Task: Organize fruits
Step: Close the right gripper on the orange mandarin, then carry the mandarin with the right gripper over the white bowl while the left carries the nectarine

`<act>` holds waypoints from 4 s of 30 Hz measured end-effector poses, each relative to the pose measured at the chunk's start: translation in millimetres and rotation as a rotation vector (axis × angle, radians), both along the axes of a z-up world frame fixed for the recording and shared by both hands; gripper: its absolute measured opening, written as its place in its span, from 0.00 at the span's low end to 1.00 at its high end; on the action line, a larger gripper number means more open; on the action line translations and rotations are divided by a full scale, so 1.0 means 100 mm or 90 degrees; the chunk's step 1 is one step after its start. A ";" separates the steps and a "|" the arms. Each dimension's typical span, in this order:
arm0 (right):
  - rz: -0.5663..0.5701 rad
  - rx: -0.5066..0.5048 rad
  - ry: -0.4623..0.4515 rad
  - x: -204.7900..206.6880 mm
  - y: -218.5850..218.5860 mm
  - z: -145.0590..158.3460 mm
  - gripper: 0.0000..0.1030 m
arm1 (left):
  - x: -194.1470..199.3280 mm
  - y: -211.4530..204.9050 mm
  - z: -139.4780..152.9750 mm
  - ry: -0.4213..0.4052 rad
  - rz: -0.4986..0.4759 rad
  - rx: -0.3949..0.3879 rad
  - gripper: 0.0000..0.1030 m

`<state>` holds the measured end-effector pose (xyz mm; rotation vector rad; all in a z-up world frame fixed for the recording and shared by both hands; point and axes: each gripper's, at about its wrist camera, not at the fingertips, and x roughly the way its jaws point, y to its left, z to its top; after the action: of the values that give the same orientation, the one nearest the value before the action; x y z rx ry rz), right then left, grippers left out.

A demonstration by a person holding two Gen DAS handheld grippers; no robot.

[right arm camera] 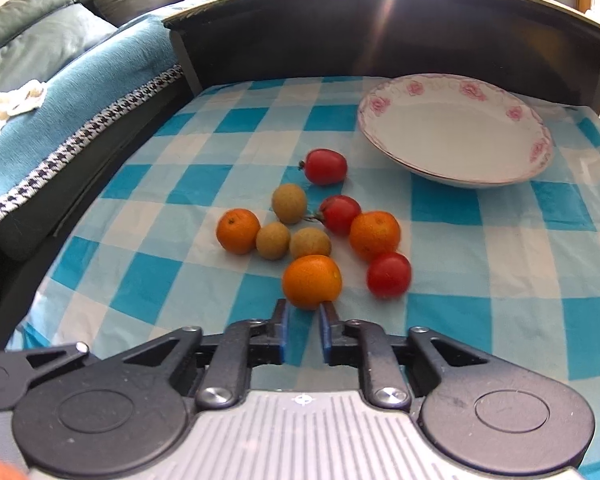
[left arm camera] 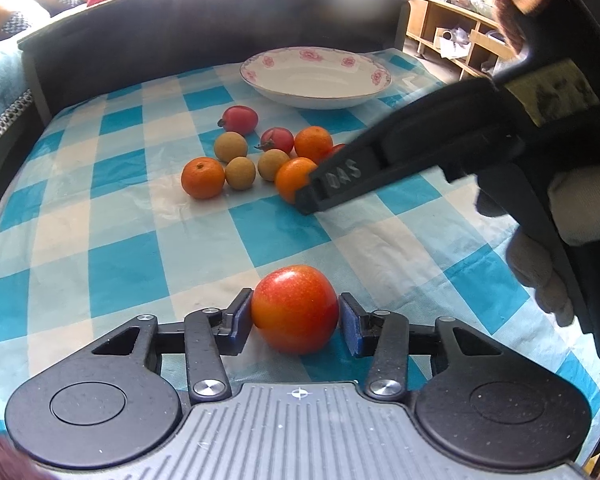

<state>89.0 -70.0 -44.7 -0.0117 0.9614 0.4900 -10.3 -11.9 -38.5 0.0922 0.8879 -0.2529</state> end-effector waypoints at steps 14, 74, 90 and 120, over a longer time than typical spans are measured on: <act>0.013 0.015 -0.005 0.12 0.13 -0.03 0.38 | 0.01 -0.04 -0.03 -0.003 -0.016 -0.002 0.63; -0.098 0.006 -0.063 -0.04 -0.46 0.44 0.34 | 0.15 0.06 0.20 -0.011 0.028 -0.074 0.48; -0.128 0.016 -0.058 0.37 -0.65 0.39 0.34 | 0.76 -0.08 0.38 -0.058 0.025 -0.087 0.48; -0.139 0.034 -0.042 1.35 -0.84 0.00 0.34 | 1.83 -0.47 0.21 -0.075 -0.031 -0.016 0.48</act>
<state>223.9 -154.3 -44.5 0.1229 0.8733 0.3118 172.5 -58.4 -18.0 0.1054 0.7662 -0.3014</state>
